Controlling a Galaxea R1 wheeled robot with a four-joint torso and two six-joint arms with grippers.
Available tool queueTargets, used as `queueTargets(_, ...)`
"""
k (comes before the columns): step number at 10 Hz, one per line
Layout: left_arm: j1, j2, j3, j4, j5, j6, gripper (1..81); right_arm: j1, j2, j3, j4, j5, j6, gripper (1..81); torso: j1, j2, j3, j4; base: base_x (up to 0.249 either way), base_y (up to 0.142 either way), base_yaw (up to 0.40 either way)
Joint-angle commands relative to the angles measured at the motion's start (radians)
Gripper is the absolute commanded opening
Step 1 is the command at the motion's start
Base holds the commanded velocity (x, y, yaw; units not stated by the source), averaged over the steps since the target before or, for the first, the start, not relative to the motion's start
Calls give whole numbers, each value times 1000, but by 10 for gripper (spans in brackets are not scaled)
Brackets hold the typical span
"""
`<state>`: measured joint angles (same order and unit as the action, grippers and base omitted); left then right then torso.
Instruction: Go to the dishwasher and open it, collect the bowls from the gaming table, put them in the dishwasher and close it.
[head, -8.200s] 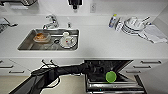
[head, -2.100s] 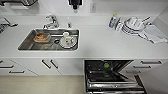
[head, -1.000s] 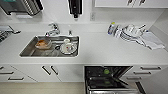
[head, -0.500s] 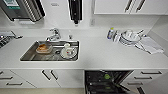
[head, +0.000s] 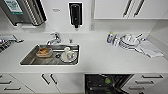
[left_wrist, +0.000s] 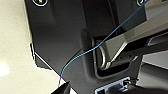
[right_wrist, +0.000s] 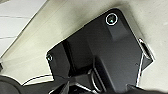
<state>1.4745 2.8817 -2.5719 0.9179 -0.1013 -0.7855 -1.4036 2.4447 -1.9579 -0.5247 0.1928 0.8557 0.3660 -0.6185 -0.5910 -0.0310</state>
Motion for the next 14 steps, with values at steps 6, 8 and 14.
queueTargets(6,5,-10,-1,3,46,2,811,192,-59,82,3,-9,186,811,174,-274,0,0,0,0,0)
queueTargets(8,5,-10,-1,3,46,2,811,206,-57,85,6,-6,193,811,218,-344,1,0,0,0,0)
queueTargets(14,5,-14,-1,1,46,2,811,278,-33,85,6,57,244,811,348,-550,2,0,0,0,0)
